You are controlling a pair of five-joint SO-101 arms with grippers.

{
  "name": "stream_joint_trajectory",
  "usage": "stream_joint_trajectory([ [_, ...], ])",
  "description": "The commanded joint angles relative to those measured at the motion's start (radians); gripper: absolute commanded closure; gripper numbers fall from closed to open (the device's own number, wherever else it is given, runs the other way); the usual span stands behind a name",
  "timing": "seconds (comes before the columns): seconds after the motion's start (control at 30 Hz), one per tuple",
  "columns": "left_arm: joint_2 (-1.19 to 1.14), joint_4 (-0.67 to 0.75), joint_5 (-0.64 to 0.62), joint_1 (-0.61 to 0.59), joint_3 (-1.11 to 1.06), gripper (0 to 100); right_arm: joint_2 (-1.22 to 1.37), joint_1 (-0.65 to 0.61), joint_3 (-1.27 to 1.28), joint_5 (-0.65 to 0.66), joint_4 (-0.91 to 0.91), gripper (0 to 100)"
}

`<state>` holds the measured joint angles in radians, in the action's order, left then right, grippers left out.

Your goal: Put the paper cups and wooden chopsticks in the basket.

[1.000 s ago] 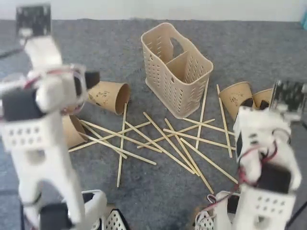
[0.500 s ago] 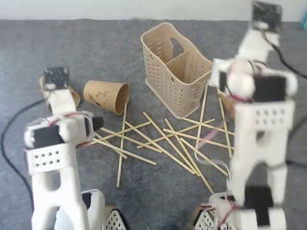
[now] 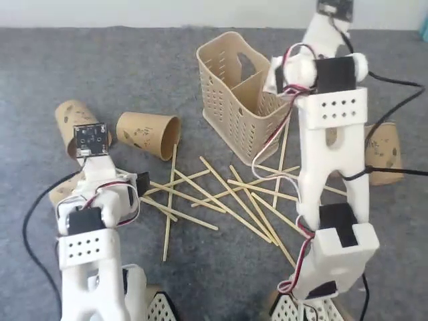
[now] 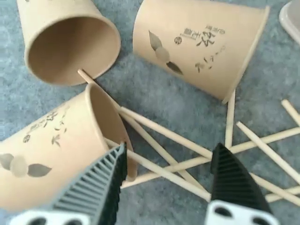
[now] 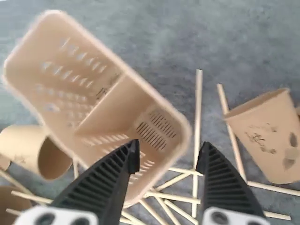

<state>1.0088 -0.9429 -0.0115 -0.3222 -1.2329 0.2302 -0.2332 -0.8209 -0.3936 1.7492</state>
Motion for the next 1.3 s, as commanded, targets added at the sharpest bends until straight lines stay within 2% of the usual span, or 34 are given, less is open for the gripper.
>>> stream_joint_trajectory([
  [0.0, 0.060, 0.029, 0.008, 0.000, 0.002, 72, 0.027, -0.013, -0.009, -0.012, 0.002, 78.6],
  [0.2, 0.066, 0.031, 0.008, 0.000, 0.001, 72, 0.157, 0.059, -0.002, -0.015, 0.002, 81.4],
  [0.37, 0.072, 0.034, 0.008, 0.000, -0.012, 72, 0.191, 0.061, -0.003, -0.006, -0.036, 99.6],
  [0.5, 0.072, 0.034, 0.008, 0.000, -0.012, 72, 0.199, 0.068, -0.049, 0.035, -0.062, 99.1],
  [0.67, 0.072, 0.034, 0.009, 0.000, -0.013, 72, 0.203, 0.102, -0.089, 0.210, -0.162, 99.1],
  [0.83, 0.071, 0.034, 0.011, 0.000, -0.013, 72, 0.205, 0.127, -0.091, 0.282, -0.234, 99.1],
  [0.9, 0.071, 0.034, 0.011, 0.000, -0.013, 72, 0.205, 0.122, -0.091, 0.350, -0.252, 99.1],
  [1.27, 0.066, 0.034, 0.011, 0.002, -0.015, 72, 0.357, 0.048, -0.091, 0.580, -0.182, 99.1],
])
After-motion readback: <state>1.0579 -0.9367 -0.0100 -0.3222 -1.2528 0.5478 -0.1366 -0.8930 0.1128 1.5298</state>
